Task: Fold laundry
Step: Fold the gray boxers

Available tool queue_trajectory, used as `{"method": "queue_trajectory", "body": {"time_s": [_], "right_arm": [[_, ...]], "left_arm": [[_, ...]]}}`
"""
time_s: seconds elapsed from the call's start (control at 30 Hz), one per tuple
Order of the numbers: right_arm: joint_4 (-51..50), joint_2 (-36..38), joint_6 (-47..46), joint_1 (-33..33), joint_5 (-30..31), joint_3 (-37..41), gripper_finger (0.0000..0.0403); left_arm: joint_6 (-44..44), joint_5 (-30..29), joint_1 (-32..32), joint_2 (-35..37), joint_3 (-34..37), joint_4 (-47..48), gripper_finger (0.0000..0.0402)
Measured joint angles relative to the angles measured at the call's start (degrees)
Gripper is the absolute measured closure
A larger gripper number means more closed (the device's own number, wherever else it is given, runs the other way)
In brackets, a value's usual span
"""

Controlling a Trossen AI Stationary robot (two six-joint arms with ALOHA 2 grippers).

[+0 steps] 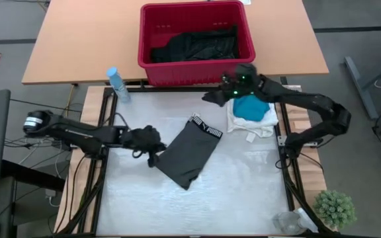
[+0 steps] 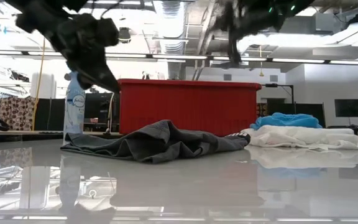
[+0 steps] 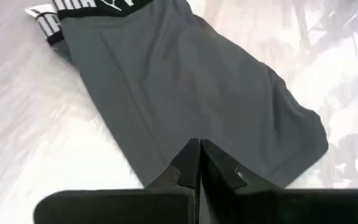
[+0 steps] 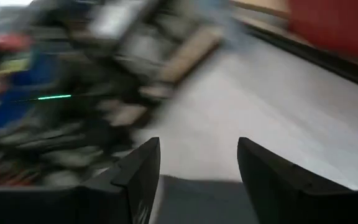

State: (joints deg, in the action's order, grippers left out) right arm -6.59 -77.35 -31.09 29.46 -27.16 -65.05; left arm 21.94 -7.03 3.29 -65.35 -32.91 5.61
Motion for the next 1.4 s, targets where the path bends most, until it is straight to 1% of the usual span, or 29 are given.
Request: {"method": "queue_trajectory", "body": {"time_s": [0.07,0.1,0.27,0.33,0.43,0.5,0.57,0.67,0.7,0.77,0.87,0.93,1.03,1.2,1.3,1.4], "right_arm": [[2.90,3.03,-0.38,-1.86,-3.49,0.00,0.0164],[3.89,4.71,-0.42,-3.00,-4.23,0.00,0.0164],[8.97,15.72,-0.11,-9.06,-3.84,0.00,0.0164],[9.44,20.76,0.08,-11.26,-1.06,0.00,0.0164],[7.48,27.98,1.63,-15.19,6.47,-0.03,0.0165],[4.65,32.04,4.52,-18.30,11.95,-0.03,0.0169],[1.19,35.30,8.37,-21.75,16.61,-0.03,0.0175],[-4.15,38.87,13.11,-26.11,23.12,-0.11,0.0185],[-5.94,39.96,13.51,-27.24,25.66,-0.06,0.0188],[-8.52,40.99,13.32,-28.94,29.77,0.00,0.0194],[-12.27,42.97,13.17,-30.56,32.24,0.00,0.0201],[-13.97,43.61,13.15,-31.11,32.37,-0.01,0.0204],[-16.29,44.23,13.15,-31.35,32.48,-0.05,0.0208],[-18.61,43.99,13.13,-31.35,32.03,0.00,0.0210],[-20.10,44.23,13.13,-31.35,31.89,0.00,0.0210],[-21.33,44.45,13.13,-31.33,31.84,0.00,0.0211]], "left_arm": [[0.26,-1.47,1.84,1.98,0.65,0.19,0.0401],[0.17,-1.80,2.57,2.96,0.73,0.10,0.0401],[-0.27,-2.07,4.24,7.34,0.77,-4.75,0.0401],[-0.18,-2.09,4.24,9.63,0.77,-8.47,0.0401],[2.53,-3.79,4.37,12.79,0.71,-13.47,0.0401],[6.77,-7.79,5.83,13.94,0.60,-13.05,0.0401],[9.75,-14.86,9.25,13.55,0.60,-9.55,0.0401],[16.52,-26.59,15.52,10.21,0.73,-4.64,0.0401],[19.04,-29.56,17.41,8.60,0.73,-4.49,0.0401],[23.64,-33.69,21.00,4.67,0.73,-5.24,0.0401],[31.45,-38.95,24.38,-2.29,0.73,-5.96,0.0401],[37.26,-41.17,24.43,-6.65,0.65,-6.61,0.0401],[42.50,-41.00,23.28,-13.74,-0.91,-6.20,0.0401],[51.20,-35.21,20.88,-22.95,-6.20,-3.57,0.0401],[50.31,-33.26,20.92,-27.41,-10.26,-2.26,0.0401],[50.08,-29.18,20.90,-31.15,-14.12,1.60,0.0401]]}}
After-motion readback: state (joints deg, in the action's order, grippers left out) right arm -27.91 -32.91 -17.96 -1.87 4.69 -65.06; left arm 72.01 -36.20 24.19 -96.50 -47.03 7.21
